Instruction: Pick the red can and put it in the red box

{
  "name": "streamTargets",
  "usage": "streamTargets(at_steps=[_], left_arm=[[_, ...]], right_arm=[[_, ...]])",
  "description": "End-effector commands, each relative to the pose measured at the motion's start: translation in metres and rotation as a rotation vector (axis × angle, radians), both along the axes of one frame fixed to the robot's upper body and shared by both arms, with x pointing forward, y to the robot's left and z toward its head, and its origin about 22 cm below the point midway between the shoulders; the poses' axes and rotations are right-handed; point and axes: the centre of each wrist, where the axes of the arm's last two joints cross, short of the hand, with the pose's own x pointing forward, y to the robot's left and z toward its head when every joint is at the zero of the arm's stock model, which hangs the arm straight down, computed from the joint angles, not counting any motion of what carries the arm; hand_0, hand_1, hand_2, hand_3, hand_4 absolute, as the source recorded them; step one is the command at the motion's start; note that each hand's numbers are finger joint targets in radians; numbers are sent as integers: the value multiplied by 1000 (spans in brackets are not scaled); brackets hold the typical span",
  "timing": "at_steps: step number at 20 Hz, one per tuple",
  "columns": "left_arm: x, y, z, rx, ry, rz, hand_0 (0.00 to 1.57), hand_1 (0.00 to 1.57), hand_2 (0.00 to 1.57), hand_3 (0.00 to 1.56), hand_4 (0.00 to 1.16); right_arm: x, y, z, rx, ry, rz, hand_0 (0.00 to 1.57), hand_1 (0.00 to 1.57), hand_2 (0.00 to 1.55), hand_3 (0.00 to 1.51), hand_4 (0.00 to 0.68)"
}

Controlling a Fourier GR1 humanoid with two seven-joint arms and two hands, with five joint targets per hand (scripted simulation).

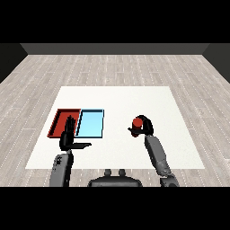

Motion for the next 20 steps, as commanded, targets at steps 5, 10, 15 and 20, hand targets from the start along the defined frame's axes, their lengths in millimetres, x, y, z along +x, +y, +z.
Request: streamTargets(at_steps=[5, 10, 15, 20], left_arm=[[8, -39, -10, 37, 35, -81, 0, 0, 0, 0, 0], [22, -67, 7, 19, 62, -163, 0, 0, 0, 0, 0], [38, -64, 8, 19, 46, -156, 0, 0, 0, 0, 0], [32, -120, 5, 14, 95, -244, 0, 0, 0, 0, 0]], right_arm=[[-4, 0, 53, 15, -92, 20, 1442, 1442, 1445, 1410, 648], [-18, -3, 53, 24, -104, 5, 1422, 1422, 1438, 1417, 650], [-11, 37, 57, 50, -137, 34, 1425, 1425, 1443, 1423, 662], [-6, 67, 60, 47, -137, 49, 1425, 1425, 1443, 1423, 662]])
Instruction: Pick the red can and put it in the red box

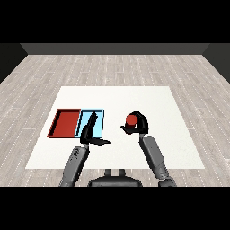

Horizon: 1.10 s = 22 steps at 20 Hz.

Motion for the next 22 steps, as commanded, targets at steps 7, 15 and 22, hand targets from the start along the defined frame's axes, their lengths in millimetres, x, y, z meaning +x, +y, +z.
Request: streamTargets(at_steps=[7, 15, 22], left_arm=[[2, -49, 8, -1, 20, -94, 0, 0, 0, 0, 0], [16, -52, -5, 23, 28, -86, 0, 0, 0, 0, 0], [38, -74, 5, 62, 68, -105, 0, 0, 0, 0, 0]], right_arm=[[-4, 58, 18, -5, -53, 45, 1392, 1392, 1403, 1393, 636], [-14, 76, 15, 11, -80, 76, 1402, 1402, 1422, 1405, 618], [-31, 86, 20, 41, -78, 140, 1431, 1431, 1435, 1401, 615]])
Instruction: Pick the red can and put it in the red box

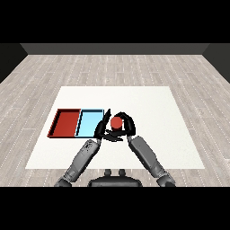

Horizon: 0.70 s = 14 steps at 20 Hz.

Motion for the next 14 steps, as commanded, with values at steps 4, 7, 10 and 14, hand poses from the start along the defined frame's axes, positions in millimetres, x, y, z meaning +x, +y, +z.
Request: streamTargets(at_steps=[4, 7, 10, 14], left_arm=[[-3, -12, -1, 15, 1, 0, 0, 0, 0, 0, 0], [1, -16, 7, 34, -6, -7, 0, 0, 0, 0, 0], [-3, -12, 2, 62, -4, -4, 0, 0, 0, 0, 0], [-1, -26, 12, 8, -2, -35, 0, 0, 0, 0, 0]], right_arm=[[-4, 27, 11, -20, -44, 17, 1447, 1447, 1433, 1393, 615], [-14, 10, 5, 18, -16, 48, 1443, 1443, 1426, 1383, 609], [-20, 29, 26, 31, -16, 93, 1444, 1444, 1429, 1383, 595], [-20, 23, 30, 26, -30, 58, 1447, 1447, 1447, 1397, 555]])
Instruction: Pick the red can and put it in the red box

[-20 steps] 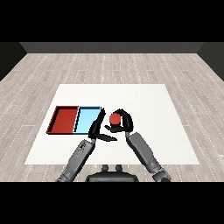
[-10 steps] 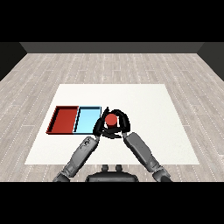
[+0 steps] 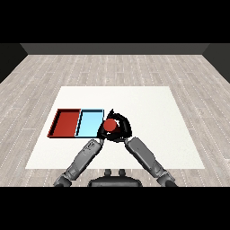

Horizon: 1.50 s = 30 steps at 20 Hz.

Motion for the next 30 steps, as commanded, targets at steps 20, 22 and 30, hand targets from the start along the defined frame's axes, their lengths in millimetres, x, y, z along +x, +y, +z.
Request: streamTargets(at_steps=[20, 22, 30], left_arm=[[-12, -13, -7, 56, 13, 140, 1571, 1571, 1495, 1340, 857], [-3, -15, -10, 57, 10, 149, 1571, 1571, 1500, 1382, 873], [-5, -28, 6, 5, -9, 162, 1571, 1571, 1546, 1469, 1025]], right_arm=[[1, 17, -3, 42, -15, 13, 1518, 1518, 1450, 1391, 541], [-10, 7, -7, 32, -46, 49, 1522, 1522, 1458, 1398, 538], [12, -5, 14, 91, -2, 79, 1402, 1402, 1408, 1370, 471]])
